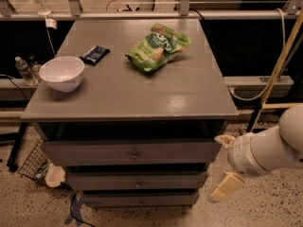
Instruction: Open top drawer
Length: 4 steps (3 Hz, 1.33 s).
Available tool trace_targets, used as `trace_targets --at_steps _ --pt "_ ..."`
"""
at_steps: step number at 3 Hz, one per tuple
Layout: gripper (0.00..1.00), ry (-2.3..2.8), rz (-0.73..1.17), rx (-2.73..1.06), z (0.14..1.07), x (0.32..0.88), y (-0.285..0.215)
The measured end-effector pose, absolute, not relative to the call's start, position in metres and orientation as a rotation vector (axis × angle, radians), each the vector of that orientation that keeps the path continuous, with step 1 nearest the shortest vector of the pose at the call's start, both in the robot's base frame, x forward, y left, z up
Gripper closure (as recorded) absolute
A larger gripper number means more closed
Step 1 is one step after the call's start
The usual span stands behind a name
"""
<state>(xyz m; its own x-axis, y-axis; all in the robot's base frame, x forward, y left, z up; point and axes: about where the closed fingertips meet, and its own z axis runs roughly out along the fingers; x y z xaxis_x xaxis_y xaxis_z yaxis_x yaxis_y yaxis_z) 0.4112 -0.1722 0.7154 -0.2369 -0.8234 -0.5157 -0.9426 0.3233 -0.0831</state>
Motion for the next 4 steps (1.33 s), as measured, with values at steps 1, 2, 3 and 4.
trace_targets --at_steps 1,2,3,4 --pt "0.0 2.124 0.337 -1.554 0.715 0.411 -0.172" --pt "0.0 2.05 0.273 -1.655 0.709 0.426 -0.15" --pt "0.0 2.001 0.229 -1.704 0.706 0.437 -0.136" --pt "0.0 1.984 0.192 -1.734 0.693 0.451 -0.123"
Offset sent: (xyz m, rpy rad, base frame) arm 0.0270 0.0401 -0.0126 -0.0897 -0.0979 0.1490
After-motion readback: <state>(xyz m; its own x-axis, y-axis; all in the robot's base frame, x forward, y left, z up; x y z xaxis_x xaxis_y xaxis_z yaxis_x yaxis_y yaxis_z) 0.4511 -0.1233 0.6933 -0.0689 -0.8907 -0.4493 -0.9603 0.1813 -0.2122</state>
